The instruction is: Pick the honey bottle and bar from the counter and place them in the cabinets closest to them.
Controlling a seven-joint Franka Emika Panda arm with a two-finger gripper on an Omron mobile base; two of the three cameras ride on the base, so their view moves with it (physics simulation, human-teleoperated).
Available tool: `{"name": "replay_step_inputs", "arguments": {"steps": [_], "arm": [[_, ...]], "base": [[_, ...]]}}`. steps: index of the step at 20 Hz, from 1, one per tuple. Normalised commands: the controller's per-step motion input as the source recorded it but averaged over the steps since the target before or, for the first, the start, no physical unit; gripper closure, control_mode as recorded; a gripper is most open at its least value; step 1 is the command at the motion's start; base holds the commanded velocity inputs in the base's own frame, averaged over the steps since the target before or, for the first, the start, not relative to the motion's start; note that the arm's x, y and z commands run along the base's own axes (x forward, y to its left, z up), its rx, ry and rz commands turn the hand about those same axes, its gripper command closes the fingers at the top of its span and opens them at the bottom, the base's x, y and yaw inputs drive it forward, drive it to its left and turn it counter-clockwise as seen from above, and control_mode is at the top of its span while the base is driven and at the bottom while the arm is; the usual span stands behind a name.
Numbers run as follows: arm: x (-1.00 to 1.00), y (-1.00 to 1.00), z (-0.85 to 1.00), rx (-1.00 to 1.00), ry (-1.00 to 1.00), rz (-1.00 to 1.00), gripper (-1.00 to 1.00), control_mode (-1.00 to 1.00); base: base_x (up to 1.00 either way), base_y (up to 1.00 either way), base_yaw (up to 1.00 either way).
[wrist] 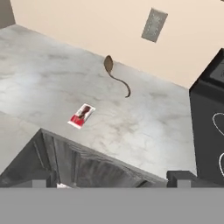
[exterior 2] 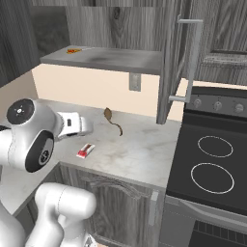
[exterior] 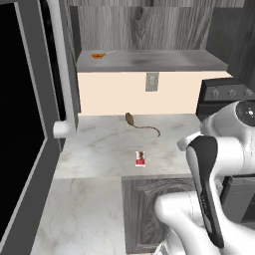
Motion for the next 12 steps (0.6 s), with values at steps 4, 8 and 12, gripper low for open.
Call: {"name": "replay_step_inputs", "arguments": {"steps": [4,8,12], "arm": [[0.21,0.21,-0.52,0.13,0.05,-0.07,-1.00,-1.00],[0.26,0.14,-0.52,0.13,0.05,-0.06,-1.00,-1.00],[0.33,0.18,-0.46,0.11,0.03,-0.06,-1.00,-1.00]], "base": [[0.00,0.00,0.00],[0.00,0.00,0.00],[0.00,0.00,0.00]]}}
